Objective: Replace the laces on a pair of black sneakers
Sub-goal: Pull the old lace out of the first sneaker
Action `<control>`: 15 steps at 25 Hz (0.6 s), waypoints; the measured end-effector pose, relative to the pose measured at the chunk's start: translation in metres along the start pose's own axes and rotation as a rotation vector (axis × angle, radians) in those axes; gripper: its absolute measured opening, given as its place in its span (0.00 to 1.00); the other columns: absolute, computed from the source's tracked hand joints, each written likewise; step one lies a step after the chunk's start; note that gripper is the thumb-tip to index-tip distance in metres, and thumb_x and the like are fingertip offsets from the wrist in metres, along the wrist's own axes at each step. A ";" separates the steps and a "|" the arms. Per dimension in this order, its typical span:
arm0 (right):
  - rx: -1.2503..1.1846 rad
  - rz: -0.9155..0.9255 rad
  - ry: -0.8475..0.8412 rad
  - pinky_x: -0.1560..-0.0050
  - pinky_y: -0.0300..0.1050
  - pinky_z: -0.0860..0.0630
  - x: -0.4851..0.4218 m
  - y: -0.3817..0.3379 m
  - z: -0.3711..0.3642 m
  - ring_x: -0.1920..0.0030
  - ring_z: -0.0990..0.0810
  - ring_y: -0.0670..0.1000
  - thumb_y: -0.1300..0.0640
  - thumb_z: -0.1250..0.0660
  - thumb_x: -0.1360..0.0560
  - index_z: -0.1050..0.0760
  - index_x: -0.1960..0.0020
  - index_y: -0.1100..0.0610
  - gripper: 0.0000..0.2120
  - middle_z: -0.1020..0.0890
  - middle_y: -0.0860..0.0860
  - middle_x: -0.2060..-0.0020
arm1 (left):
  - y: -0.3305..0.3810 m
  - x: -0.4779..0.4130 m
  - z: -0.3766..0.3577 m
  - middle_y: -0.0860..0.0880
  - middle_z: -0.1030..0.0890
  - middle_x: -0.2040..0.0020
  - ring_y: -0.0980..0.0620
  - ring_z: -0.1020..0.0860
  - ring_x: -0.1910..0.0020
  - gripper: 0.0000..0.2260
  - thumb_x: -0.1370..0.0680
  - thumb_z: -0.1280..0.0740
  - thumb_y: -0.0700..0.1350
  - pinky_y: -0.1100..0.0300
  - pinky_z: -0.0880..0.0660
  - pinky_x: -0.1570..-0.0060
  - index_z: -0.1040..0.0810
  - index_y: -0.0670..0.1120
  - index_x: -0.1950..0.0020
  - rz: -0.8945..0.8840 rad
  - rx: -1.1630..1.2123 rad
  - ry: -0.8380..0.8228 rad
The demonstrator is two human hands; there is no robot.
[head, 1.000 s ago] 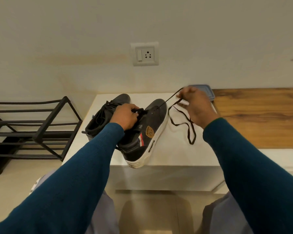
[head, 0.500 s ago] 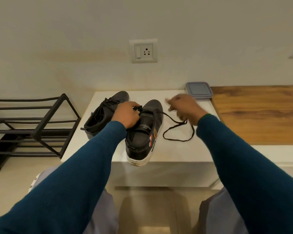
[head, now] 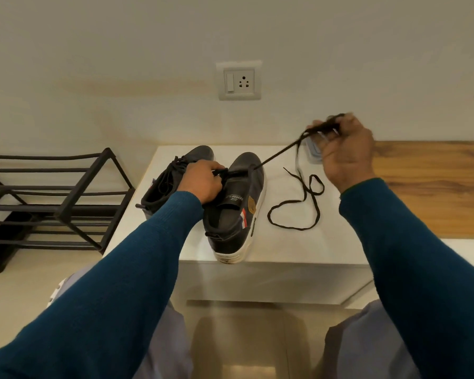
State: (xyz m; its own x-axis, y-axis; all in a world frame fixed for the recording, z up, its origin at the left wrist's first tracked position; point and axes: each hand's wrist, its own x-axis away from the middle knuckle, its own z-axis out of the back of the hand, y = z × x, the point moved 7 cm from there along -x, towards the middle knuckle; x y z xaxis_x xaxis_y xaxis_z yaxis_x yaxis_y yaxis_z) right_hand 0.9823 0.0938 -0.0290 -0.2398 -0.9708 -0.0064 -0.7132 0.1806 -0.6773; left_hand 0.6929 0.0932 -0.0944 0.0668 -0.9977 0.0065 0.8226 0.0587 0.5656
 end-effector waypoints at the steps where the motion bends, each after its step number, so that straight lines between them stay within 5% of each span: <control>1: -0.135 -0.007 0.021 0.61 0.50 0.20 -0.002 -0.006 0.002 0.68 0.24 0.54 0.59 0.47 0.16 0.31 0.62 0.58 0.16 0.25 0.55 0.65 | -0.001 0.000 0.000 0.45 0.23 0.33 0.46 0.24 0.37 0.16 0.19 0.36 0.40 0.54 0.30 0.33 0.21 0.51 0.33 0.009 0.008 0.003; 3: -0.081 -0.048 0.055 0.74 0.41 0.34 -0.006 -0.009 0.007 0.75 0.34 0.50 0.57 0.43 0.18 0.32 0.64 0.56 0.16 0.27 0.53 0.69 | -0.001 0.000 -0.003 0.45 0.22 0.34 0.47 0.23 0.39 0.16 0.20 0.35 0.40 0.57 0.29 0.36 0.20 0.50 0.34 0.014 0.028 0.003; 5: 0.364 -0.122 0.034 0.79 0.37 0.41 -0.007 0.004 0.010 0.78 0.37 0.47 0.57 0.36 0.21 0.30 0.63 0.56 0.12 0.25 0.52 0.67 | 0.003 0.002 -0.006 0.46 0.20 0.35 0.48 0.22 0.40 0.16 0.21 0.35 0.40 0.59 0.29 0.39 0.20 0.50 0.34 0.001 0.036 -0.005; 8: 1.284 -0.187 -0.170 0.72 0.41 0.28 0.009 0.054 0.012 0.69 0.24 0.49 0.51 0.30 0.23 0.23 0.49 0.59 0.11 0.17 0.54 0.56 | 0.008 0.004 -0.010 0.45 0.20 0.35 0.47 0.22 0.40 0.17 0.21 0.36 0.40 0.56 0.28 0.37 0.20 0.49 0.33 -0.011 0.031 -0.011; 10: 1.662 -0.203 -0.410 0.61 0.46 0.22 0.023 0.092 0.011 0.57 0.18 0.55 0.49 0.30 0.23 0.19 0.49 0.60 0.13 0.15 0.56 0.57 | 0.008 0.003 -0.010 0.45 0.21 0.34 0.47 0.22 0.40 0.17 0.21 0.36 0.40 0.56 0.28 0.36 0.21 0.50 0.33 -0.005 0.025 -0.015; 12: 1.695 -0.164 -0.469 0.62 0.43 0.24 0.029 0.101 0.004 0.57 0.18 0.54 0.52 0.31 0.21 0.17 0.55 0.58 0.11 0.16 0.54 0.61 | 0.007 0.002 -0.009 0.45 0.22 0.33 0.47 0.22 0.39 0.18 0.21 0.36 0.40 0.55 0.28 0.35 0.21 0.50 0.33 0.001 0.014 -0.016; 15: 1.350 -0.035 -0.327 0.61 0.40 0.25 0.016 0.068 -0.010 0.61 0.21 0.48 0.61 0.33 0.23 0.17 0.58 0.58 0.07 0.17 0.50 0.63 | 0.005 0.002 -0.004 0.45 0.21 0.34 0.47 0.21 0.40 0.17 0.21 0.36 0.39 0.54 0.27 0.35 0.19 0.51 0.34 0.004 -0.004 -0.013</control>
State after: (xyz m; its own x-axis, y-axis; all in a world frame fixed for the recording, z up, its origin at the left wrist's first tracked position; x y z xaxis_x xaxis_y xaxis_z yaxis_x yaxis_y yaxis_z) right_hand 0.9234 0.0919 -0.0683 0.0615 -0.9980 -0.0175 0.5111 0.0465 -0.8583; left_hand 0.6997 0.0913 -0.0951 0.0631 -0.9978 0.0192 0.8245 0.0630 0.5623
